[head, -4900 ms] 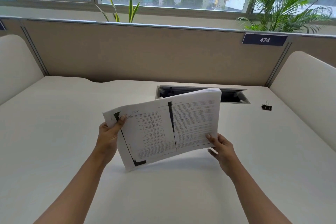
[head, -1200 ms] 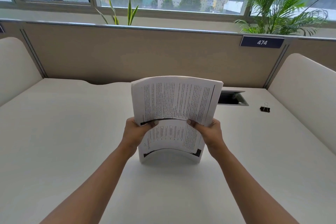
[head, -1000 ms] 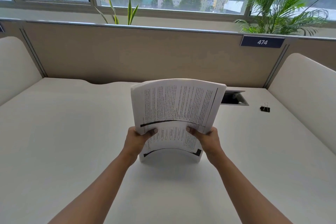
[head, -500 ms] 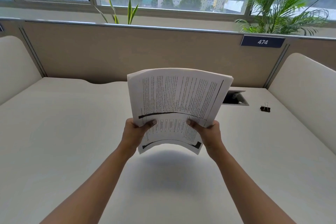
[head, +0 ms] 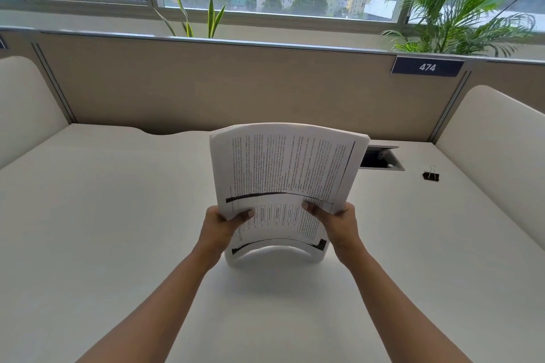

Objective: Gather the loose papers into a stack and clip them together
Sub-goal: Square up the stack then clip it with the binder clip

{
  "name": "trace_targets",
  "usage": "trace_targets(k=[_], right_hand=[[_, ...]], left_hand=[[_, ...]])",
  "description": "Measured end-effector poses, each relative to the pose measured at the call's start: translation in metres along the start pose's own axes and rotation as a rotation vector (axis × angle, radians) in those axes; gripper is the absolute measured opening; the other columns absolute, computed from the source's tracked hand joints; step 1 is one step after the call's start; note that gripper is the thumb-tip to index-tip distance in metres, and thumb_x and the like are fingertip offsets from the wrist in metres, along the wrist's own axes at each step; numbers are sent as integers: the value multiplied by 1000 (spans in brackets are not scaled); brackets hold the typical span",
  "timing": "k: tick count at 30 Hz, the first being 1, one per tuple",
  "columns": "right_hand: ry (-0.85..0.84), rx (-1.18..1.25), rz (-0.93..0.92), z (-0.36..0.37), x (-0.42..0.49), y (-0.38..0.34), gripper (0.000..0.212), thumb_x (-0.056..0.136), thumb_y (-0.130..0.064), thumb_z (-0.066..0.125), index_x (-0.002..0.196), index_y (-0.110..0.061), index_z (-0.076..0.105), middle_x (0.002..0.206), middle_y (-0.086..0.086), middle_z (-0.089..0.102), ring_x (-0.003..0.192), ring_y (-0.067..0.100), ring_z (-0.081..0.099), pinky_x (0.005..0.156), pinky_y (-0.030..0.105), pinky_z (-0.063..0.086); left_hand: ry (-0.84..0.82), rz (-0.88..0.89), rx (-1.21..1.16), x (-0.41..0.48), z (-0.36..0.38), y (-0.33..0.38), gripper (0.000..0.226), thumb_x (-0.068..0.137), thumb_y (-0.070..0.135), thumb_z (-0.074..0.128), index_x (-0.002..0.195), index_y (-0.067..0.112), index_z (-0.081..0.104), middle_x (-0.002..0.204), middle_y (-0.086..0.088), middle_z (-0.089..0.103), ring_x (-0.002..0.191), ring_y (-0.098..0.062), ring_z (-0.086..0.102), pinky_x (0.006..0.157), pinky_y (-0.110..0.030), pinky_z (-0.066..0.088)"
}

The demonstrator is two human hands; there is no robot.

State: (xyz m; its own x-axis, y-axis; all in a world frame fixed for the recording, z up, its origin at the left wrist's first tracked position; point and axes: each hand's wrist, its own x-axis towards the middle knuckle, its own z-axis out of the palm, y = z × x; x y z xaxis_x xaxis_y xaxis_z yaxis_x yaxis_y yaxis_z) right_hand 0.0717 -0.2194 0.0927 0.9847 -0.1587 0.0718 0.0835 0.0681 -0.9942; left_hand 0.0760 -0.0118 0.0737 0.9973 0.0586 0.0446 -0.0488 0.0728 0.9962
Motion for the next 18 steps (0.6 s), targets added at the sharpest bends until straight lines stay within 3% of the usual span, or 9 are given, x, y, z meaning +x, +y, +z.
trace_targets(k=[6, 10, 12, 15, 18], right_hand=[[10, 8, -15, -1, 2, 1, 23, 75, -3, 72, 89, -20, 64, 91, -5, 67, 85, 19, 62, 65, 26, 57], [-24, 19, -13, -2, -1, 6, 24, 73, -3, 73, 84, -24, 66, 91, -5, 68, 87, 18, 63, 62, 18, 56], [-26, 20, 10, -2, -1, 9, 24, 74, -4, 73, 84, -24, 66, 91, -5, 67, 89, 20, 62, 68, 25, 56], [-16, 14, 36, -2, 0, 12, 22, 76, -6, 71, 86, -24, 65, 94, -3, 66, 95, 29, 59, 79, 40, 54], [-11, 24, 27, -2, 1, 12, 19, 75, -7, 71, 83, -23, 66, 92, -3, 68, 93, 29, 60, 76, 39, 54]], left_hand=[[6, 29, 25, 3, 0, 4, 26, 81, 1, 64, 92, 24, 63, 92, 7, 67, 85, -11, 62, 66, -22, 51], [-14, -27, 19, 0, -4, -6, 24, 79, 2, 67, 90, 23, 65, 87, 12, 70, 85, -4, 63, 66, -17, 53], [-29, -54, 12, -1, -6, -13, 24, 80, 1, 65, 97, 18, 65, 96, 5, 67, 93, -13, 61, 74, -22, 51], [-42, -71, 16, -1, -6, -18, 25, 82, 1, 64, 104, 13, 64, 98, 4, 67, 94, -15, 60, 76, -22, 50], [-45, -82, 23, 0, -6, -19, 27, 82, 3, 64, 107, 11, 63, 98, 5, 66, 94, -15, 60, 76, -22, 50]])
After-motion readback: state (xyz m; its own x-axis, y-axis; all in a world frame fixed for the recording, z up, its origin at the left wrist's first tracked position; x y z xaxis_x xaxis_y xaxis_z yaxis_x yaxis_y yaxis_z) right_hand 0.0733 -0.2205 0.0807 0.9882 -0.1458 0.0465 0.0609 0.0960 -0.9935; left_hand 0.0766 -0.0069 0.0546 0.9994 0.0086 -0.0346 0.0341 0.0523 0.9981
